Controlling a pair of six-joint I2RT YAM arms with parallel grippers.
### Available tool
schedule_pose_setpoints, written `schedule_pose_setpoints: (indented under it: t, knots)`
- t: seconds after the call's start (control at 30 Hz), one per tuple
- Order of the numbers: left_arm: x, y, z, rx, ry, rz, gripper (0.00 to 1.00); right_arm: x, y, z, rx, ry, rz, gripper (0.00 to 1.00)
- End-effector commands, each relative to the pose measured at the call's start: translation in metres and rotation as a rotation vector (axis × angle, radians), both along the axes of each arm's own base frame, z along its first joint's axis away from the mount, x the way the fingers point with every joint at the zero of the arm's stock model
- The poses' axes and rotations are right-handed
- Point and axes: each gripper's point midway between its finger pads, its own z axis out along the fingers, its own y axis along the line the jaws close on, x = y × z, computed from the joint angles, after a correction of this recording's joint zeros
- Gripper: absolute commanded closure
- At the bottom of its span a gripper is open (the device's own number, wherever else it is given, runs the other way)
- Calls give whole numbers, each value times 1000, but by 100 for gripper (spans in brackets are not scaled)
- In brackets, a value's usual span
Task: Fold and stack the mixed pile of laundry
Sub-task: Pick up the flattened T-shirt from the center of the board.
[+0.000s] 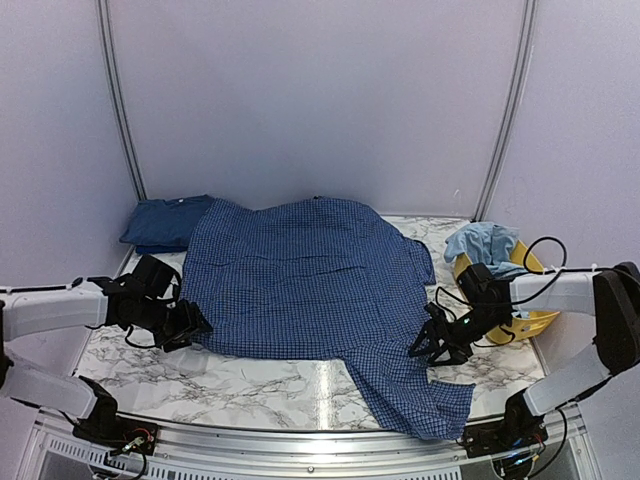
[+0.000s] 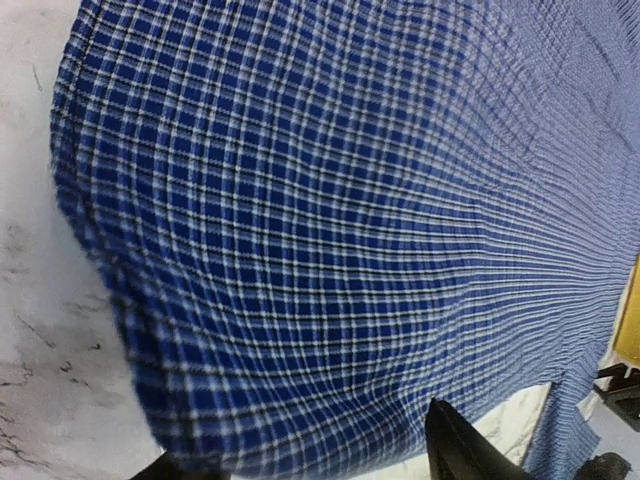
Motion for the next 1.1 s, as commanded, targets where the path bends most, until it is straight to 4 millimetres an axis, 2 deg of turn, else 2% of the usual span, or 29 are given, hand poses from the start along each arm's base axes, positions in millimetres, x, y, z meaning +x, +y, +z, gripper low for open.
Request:
schedule_pose_setpoints:
  t: [0.0, 0.1, 0.2, 0.27, 0.37, 0.43, 0.6, 0.8, 0.9, 1.0, 1.07]
  knots:
    - [-9, 8, 27, -64, -78, 59, 35, -19, 4, -2, 2, 45, 6, 22]
    - [-28, 16, 26, -108, -65, 120, 39, -25, 5, 0, 3, 47, 9, 22]
    - [-46, 29, 13, -109, -32, 192, 42, -32, 4, -3, -1, 62, 16, 23]
    - [-52, 37, 5, -89, -20, 225, 44, -37, 3, -6, -2, 76, 21, 25]
    - [-60, 43, -9, -56, 32, 262, 55, -41, 4, -10, -5, 88, 29, 27]
    - [-62, 46, -17, -32, 58, 269, 57, -42, 4, -12, -8, 91, 33, 30]
    - [-48, 51, -25, 18, 36, 275, 60, -45, 3, -18, -16, 102, 35, 34]
    - [-19, 39, -24, -12, -12, 251, 60, -45, 5, -20, 1, 107, 32, 44]
    - [-12, 37, -29, -10, -3, 238, 60, -45, 7, -20, 22, 113, 24, 50]
    - [-7, 34, -32, -23, -2, 230, 68, -42, 13, -15, 60, 107, 19, 64]
    - [-5, 33, -30, -32, -3, 225, 80, -34, 19, -3, 104, 78, 17, 78]
